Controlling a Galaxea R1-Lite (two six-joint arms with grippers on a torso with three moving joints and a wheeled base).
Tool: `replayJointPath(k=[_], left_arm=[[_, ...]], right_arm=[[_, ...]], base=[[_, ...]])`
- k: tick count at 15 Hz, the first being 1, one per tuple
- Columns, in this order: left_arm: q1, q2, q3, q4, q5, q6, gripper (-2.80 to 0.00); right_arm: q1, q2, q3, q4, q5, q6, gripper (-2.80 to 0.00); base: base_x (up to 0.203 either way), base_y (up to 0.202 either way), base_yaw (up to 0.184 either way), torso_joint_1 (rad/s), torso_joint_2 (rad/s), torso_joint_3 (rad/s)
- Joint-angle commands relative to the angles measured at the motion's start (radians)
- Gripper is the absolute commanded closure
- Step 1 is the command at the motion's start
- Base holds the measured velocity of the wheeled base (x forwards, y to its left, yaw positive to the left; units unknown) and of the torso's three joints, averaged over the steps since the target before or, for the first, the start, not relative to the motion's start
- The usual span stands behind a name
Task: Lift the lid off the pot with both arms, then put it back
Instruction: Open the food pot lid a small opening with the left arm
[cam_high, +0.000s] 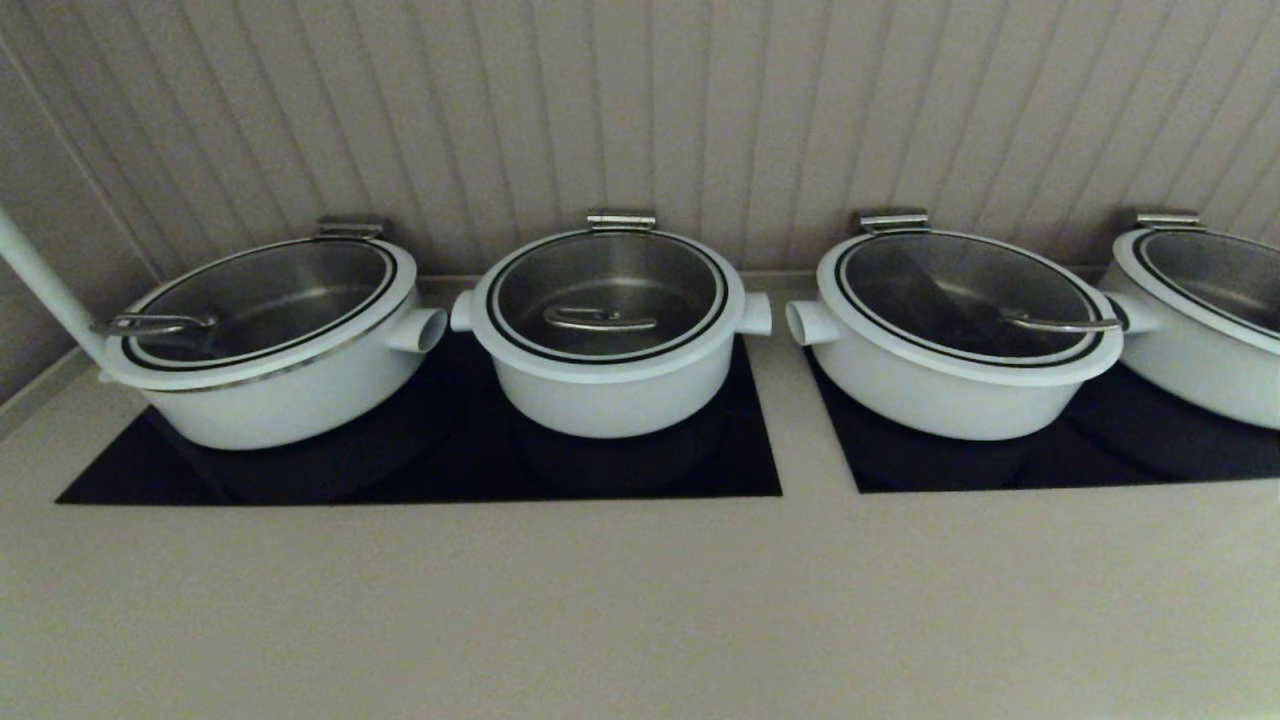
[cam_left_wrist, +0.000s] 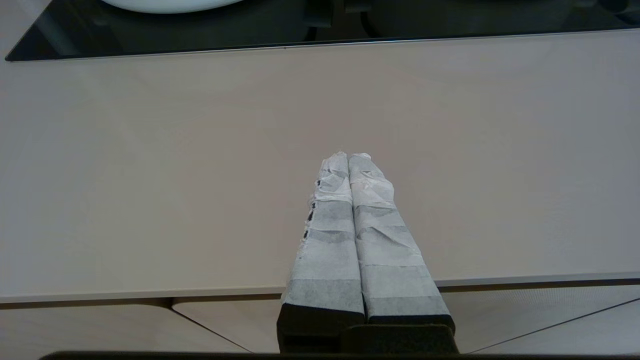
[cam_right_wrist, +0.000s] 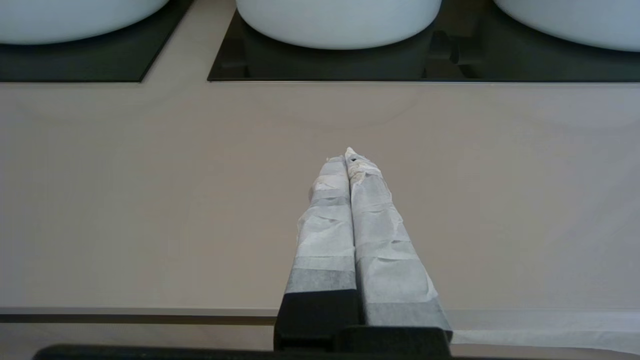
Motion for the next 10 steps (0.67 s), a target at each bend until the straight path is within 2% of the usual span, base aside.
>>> replayJointPath(k=[1,3,5,6,8,10], left_arm=[[0.0,0.0,0.0,0.001,0.0,0.0,0.0],[0.0,0.0,0.0,0.001,0.0,0.004,0.0],[0.0,0.0,-0.003,-0.003,-0.006,0.059,0.0],[0.0,0.0,-0.014,-0.035,-0.026,0.08,0.0],[0.0,0.004,-0.073,-0.052,-0.092,0.084,0.0],[0.0,0.093,-0.144,-0.055,-0.119,0.085,0.0]], right_arm=[[0.0,0.001,0.0,0.0,0.001,-0.002,0.0],[0.0,0.001,0.0,0.0,0.001,0.0,0.0],[0.0,0.001,0.0,0.0,0.001,-0.001,0.0],[0.0,0.001,0.0,0.0,0.001,-0.002,0.0],[0.0,0.001,0.0,0.0,0.001,0.0,0.0],[0.0,0.001,0.0,0.0,0.001,0.0,0.0]], base=[[0.0,0.0,0.0,0.0,0.0,0.0],[0.0,0.0,0.0,0.0,0.0,0.0],[0.0,0.0,0.0,0.0,0.0,0.0],[0.0,0.0,0.0,0.0,0.0,0.0],[0.0,0.0,0.0,0.0,0.0,0.0],[0.0,0.0,0.0,0.0,0.0,0.0]])
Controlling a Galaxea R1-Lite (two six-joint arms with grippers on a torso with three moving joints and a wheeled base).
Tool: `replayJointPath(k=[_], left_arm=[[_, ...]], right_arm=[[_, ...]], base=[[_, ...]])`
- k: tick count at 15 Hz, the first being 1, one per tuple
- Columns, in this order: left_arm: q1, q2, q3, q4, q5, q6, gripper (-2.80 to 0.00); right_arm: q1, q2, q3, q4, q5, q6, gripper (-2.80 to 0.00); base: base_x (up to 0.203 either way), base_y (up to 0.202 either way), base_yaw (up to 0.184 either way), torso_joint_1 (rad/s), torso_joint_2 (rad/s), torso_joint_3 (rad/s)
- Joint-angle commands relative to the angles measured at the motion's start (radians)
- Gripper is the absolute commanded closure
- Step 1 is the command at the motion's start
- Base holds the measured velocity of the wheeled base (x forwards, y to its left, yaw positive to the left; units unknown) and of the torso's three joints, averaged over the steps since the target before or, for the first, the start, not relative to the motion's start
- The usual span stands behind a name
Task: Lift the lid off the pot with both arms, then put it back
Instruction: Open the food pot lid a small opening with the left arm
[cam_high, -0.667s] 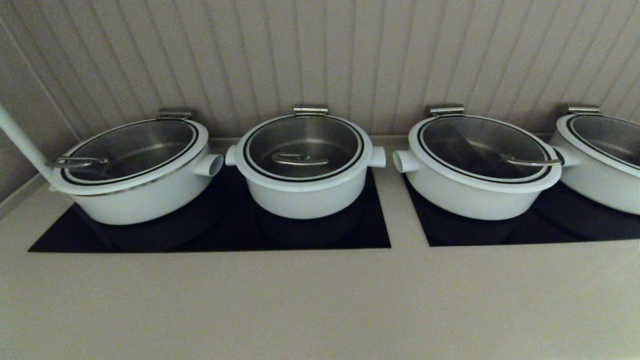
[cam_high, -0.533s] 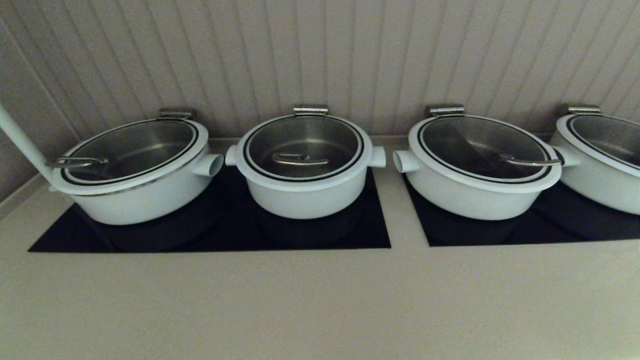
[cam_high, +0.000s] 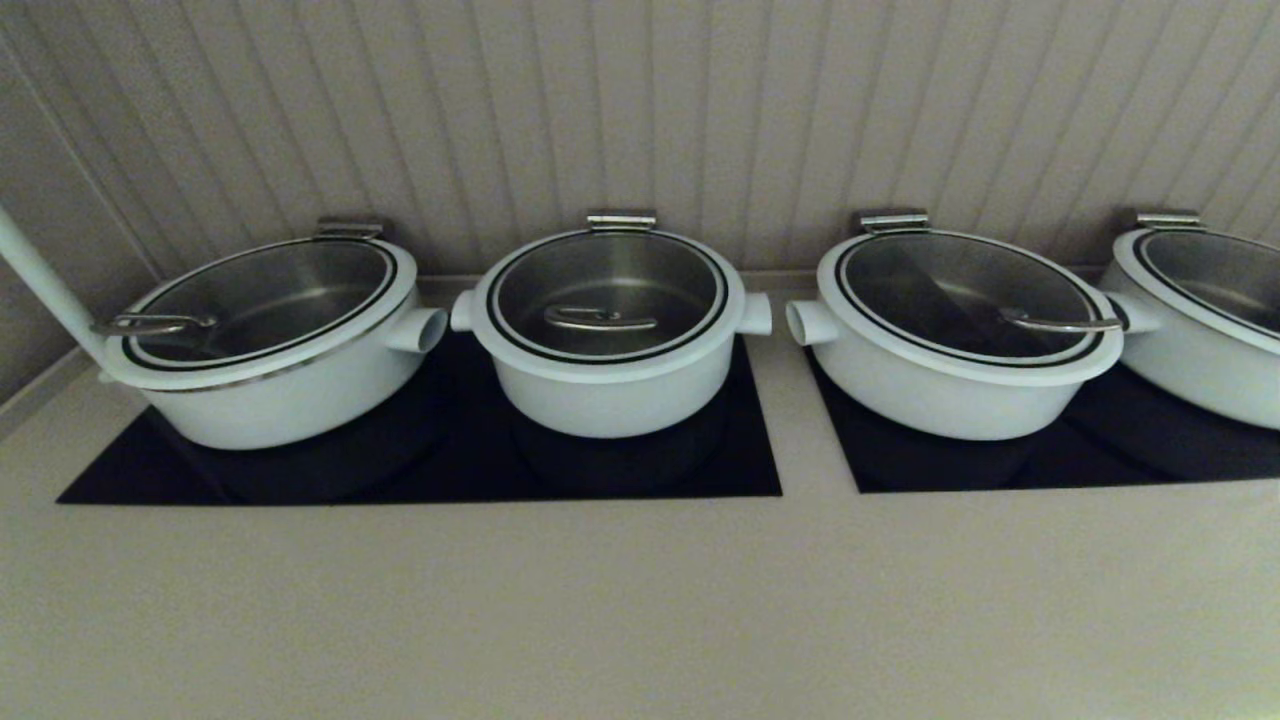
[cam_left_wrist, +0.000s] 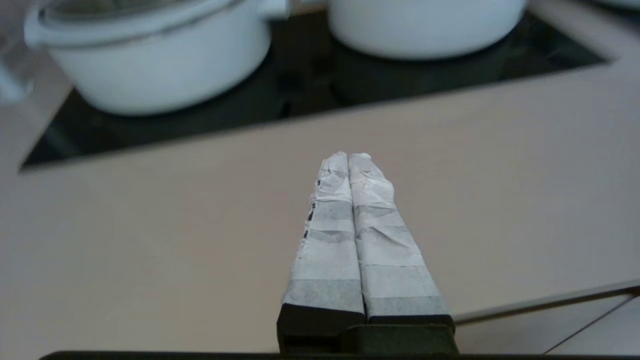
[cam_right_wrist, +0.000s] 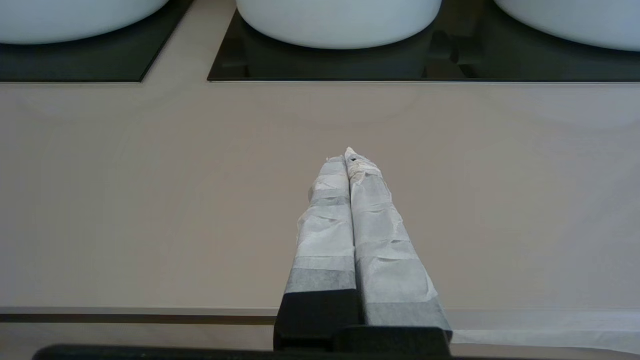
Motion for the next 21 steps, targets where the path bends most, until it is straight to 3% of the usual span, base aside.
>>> replayJointPath(k=[1,4,9,11,13,16,21], left_arm=[[-0.001,0.153,-0.1,-0.004,-0.011,0.001,0.0],[-0.008,0.398,-0.282,-0.014,-0.057,0.001,0.0],[-0.02,0.788,-0.499,-0.164,-0.302,0.006,0.0],[-0.094,0.914,-0.55,-0.207,-0.365,0.007,0.0],[-0.192,1.018,-0.571,-0.257,-0.387,0.008,0.0],[-0.281,1.171,-0.573,-0.35,-0.392,0.008,0.0],[-0.319,1.405,-0.559,-0.494,-0.386,0.066,0.0]], right_arm=[[0.0,0.001,0.0,-0.001,0.001,0.0,0.0],[0.0,0.001,0.0,-0.001,0.001,-0.001,0.0],[0.0,0.001,0.0,-0.001,0.001,0.0,0.0],[0.0,0.001,0.0,-0.001,0.001,-0.001,0.0],[0.0,0.001,0.0,-0.001,0.001,-0.001,0.0],[0.0,0.001,0.0,-0.001,0.001,-0.001,0.0],[0.0,0.001,0.0,-0.001,0.001,-0.001,0.0]], base=[[0.0,0.0,0.0,0.0,0.0,0.0],[0.0,0.0,0.0,0.0,0.0,0.0],[0.0,0.0,0.0,0.0,0.0,0.0],[0.0,0.0,0.0,0.0,0.0,0.0],[0.0,0.0,0.0,0.0,0.0,0.0],[0.0,0.0,0.0,0.0,0.0,0.0],[0.0,0.0,0.0,0.0,0.0,0.0]])
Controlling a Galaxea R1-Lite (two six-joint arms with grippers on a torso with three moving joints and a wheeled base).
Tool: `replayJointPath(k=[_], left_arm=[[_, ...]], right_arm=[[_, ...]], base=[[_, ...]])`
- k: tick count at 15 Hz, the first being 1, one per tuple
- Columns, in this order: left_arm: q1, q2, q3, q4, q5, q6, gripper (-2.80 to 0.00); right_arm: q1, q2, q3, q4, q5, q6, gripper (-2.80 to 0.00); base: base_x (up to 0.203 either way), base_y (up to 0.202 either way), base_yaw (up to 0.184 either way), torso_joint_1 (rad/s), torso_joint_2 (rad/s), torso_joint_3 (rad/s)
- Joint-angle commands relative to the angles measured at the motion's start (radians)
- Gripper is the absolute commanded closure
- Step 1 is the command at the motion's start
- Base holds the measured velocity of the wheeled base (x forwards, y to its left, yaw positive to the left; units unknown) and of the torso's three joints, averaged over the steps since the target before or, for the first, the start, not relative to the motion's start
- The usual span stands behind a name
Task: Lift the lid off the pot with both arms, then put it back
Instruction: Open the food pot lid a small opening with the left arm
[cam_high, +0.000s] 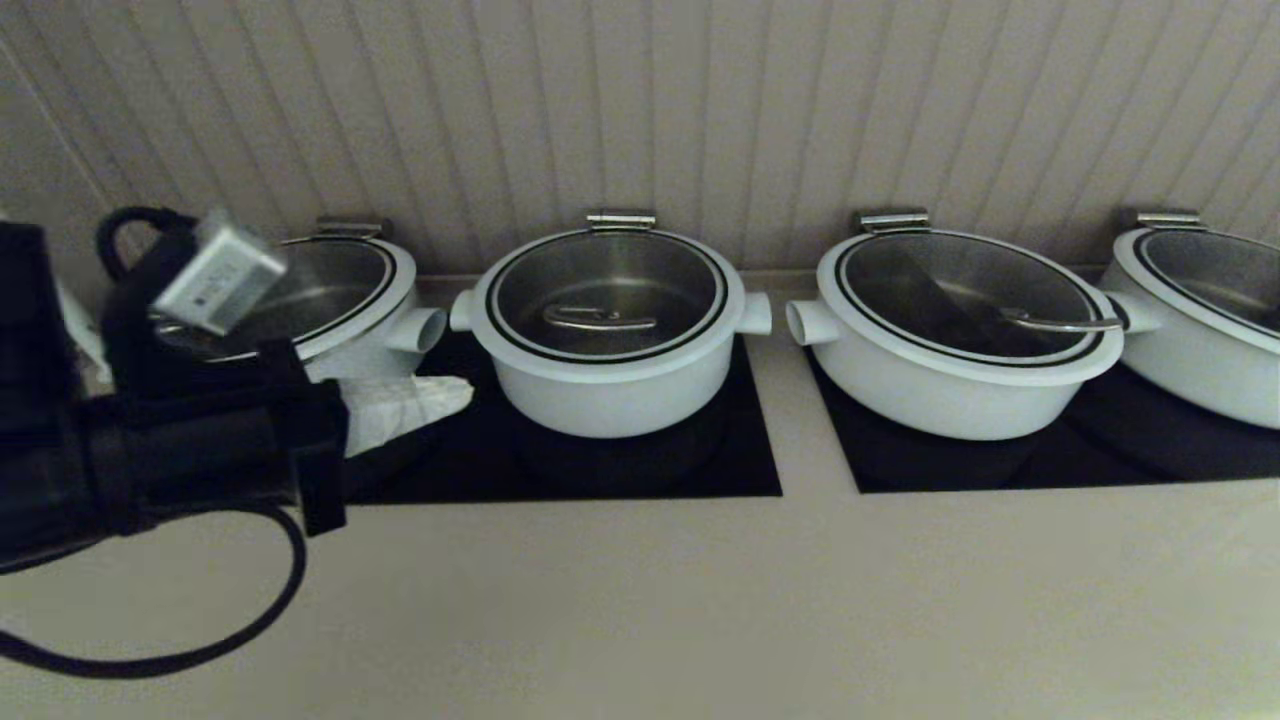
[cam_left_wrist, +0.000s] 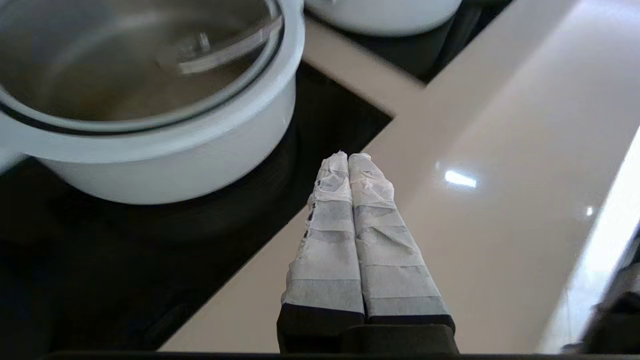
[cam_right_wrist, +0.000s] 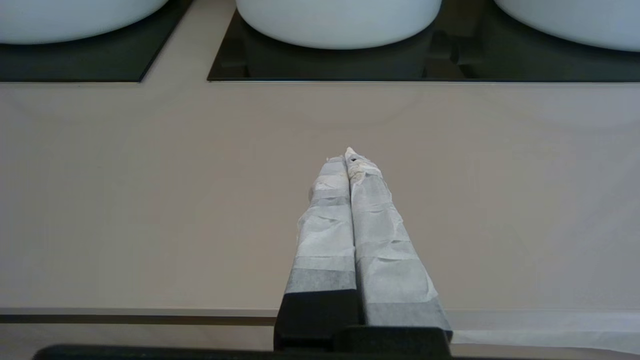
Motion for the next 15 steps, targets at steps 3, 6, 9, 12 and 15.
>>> replayJointPath(k=[3,6,9,12,15], left_arm=[[-0.006,0.233,0.022,-0.175,0.046,0.013,0.0],[-0.005,0.315,0.013,-0.282,0.074,0.011,0.0],[-0.006,0.358,-0.002,-0.313,0.082,0.011,0.0],[-0.006,0.389,-0.032,-0.313,0.082,0.011,0.0],[-0.006,0.427,-0.094,-0.313,0.082,0.01,0.0]], right_arm=[[0.0,0.001,0.0,0.0,0.001,-0.001,0.0],[0.0,0.001,0.0,0.0,0.001,-0.001,0.0],[0.0,0.001,0.0,0.0,0.001,-0.001,0.0],[0.0,0.001,0.0,0.0,0.001,0.0,0.0],[0.0,0.001,0.0,0.0,0.001,-0.001,0.0]], base=[[0.0,0.0,0.0,0.0,0.0,0.0],[0.0,0.0,0.0,0.0,0.0,0.0],[0.0,0.0,0.0,0.0,0.0,0.0],[0.0,0.0,0.0,0.0,0.0,0.0],[0.0,0.0,0.0,0.0,0.0,0.0]])
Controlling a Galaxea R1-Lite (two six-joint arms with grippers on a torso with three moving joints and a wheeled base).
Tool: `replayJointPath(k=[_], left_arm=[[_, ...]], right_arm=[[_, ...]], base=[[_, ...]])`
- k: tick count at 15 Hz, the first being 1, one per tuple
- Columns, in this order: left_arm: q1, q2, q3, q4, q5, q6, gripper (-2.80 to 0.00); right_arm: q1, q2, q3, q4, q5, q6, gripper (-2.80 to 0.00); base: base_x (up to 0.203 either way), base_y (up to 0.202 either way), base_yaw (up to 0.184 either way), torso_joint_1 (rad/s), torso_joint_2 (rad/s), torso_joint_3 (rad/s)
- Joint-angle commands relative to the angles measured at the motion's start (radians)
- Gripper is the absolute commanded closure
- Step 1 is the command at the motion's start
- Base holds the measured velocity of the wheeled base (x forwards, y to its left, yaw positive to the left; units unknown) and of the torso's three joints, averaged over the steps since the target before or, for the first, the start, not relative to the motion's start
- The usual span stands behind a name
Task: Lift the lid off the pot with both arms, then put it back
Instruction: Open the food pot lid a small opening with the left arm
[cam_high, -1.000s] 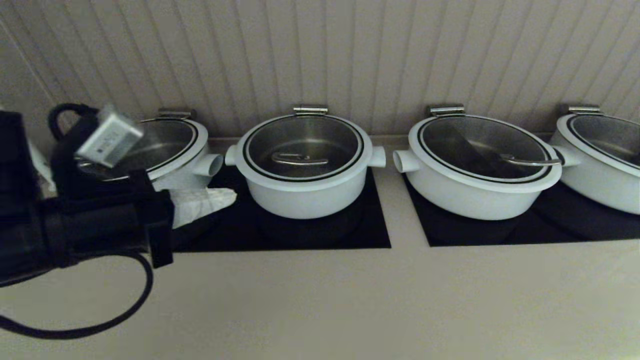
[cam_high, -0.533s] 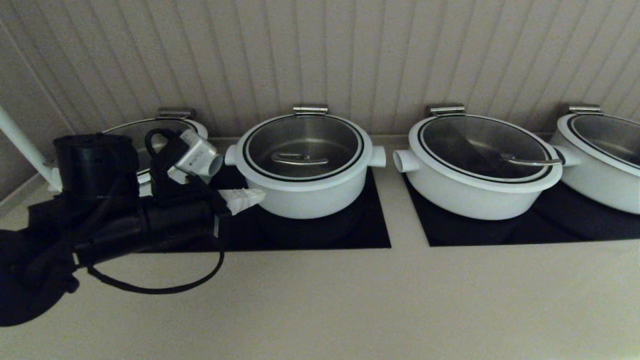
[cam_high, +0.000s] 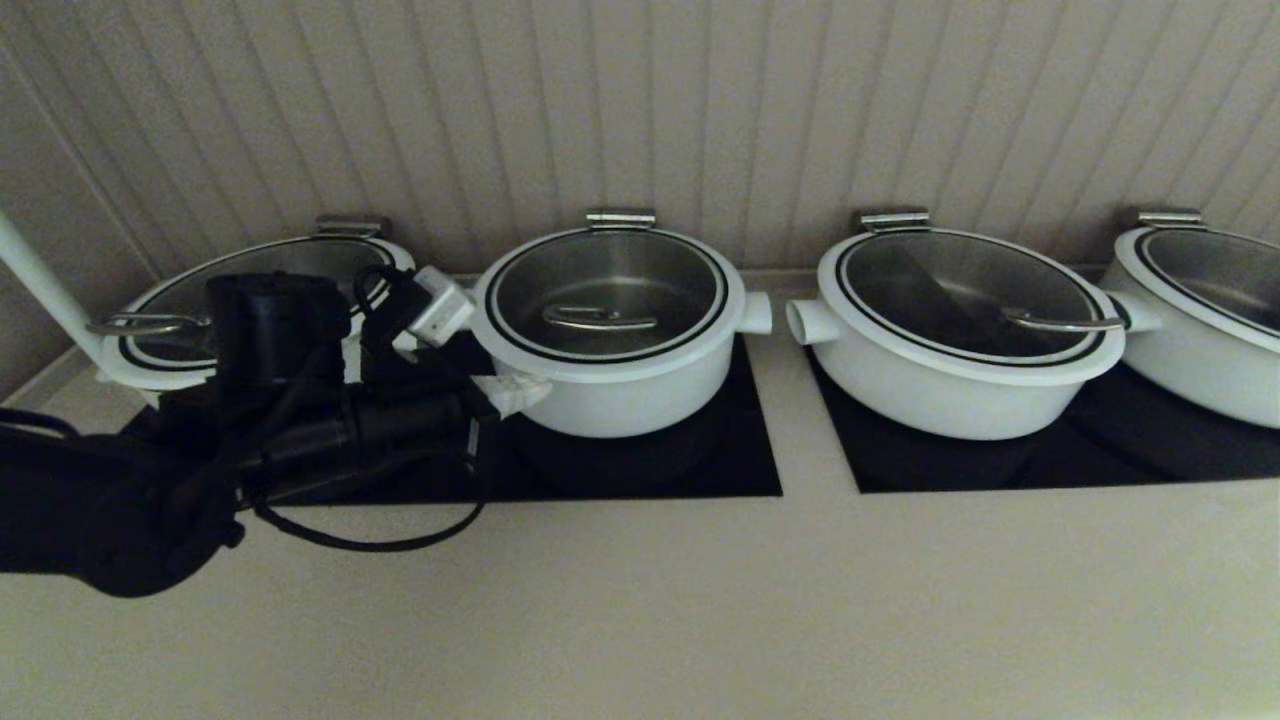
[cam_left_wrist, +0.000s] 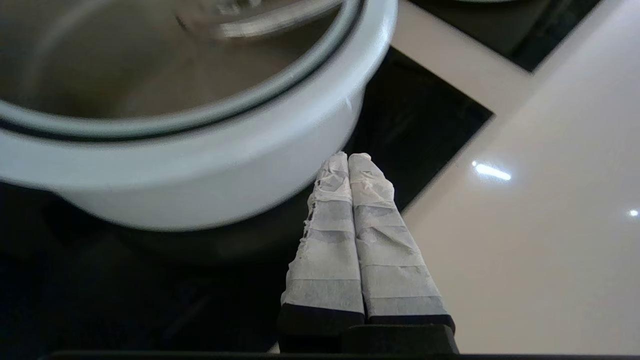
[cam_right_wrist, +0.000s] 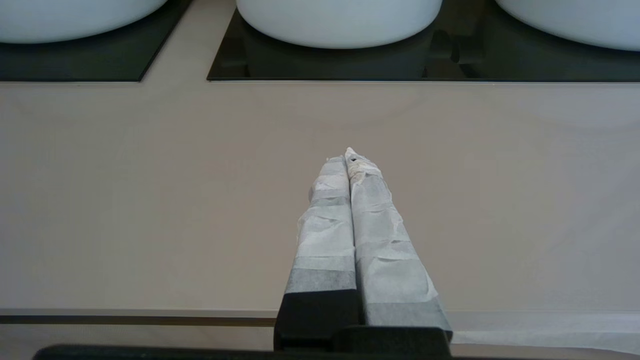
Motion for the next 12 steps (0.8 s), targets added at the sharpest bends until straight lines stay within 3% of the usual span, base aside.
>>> replayJointPath(k=[1,12], left_arm=[[0.0,0.043,-0.059,-0.004,-0.003,0.0,0.0],[-0.025,0.123,-0.19,-0.004,0.004,-0.002,0.0]], right_arm=[[0.0,0.001,0.0,0.0,0.0,-0.001,0.0],[0.0,0.001,0.0,0.0,0.0,-0.001,0.0]], base=[[0.0,0.0,0.0,0.0,0.0,0.0],[0.0,0.0,0.0,0.0,0.0,0.0]])
